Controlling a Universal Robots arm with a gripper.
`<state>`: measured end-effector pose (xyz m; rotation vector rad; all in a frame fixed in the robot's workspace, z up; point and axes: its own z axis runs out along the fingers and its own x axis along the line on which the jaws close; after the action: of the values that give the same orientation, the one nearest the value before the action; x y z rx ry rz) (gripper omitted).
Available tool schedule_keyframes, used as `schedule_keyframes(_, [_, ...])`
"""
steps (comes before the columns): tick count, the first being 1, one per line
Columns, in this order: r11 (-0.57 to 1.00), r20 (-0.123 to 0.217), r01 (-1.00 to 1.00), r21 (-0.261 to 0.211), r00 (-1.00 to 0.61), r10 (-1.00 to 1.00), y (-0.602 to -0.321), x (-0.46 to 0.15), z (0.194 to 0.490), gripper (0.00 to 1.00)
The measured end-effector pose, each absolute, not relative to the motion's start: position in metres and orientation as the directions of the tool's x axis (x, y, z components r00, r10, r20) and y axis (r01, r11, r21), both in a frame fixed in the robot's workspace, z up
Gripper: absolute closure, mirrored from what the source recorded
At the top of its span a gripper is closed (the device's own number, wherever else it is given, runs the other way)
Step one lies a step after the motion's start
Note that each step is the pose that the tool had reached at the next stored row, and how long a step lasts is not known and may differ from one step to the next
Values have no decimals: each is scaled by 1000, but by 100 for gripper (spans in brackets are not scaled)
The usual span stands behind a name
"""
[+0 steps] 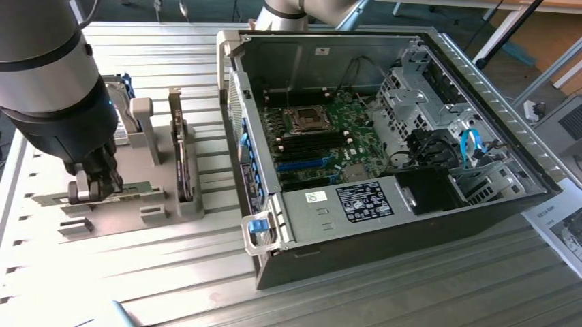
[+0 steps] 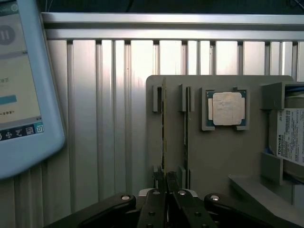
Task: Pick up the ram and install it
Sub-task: 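Pick up the ram and move it above insertion slot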
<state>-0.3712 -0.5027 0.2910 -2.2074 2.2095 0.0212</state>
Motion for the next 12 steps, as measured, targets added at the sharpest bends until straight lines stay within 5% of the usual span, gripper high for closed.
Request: schedule_keyframes(12, [1,-23,-1000,-3,-1,-1000,-503,-371,307,88])
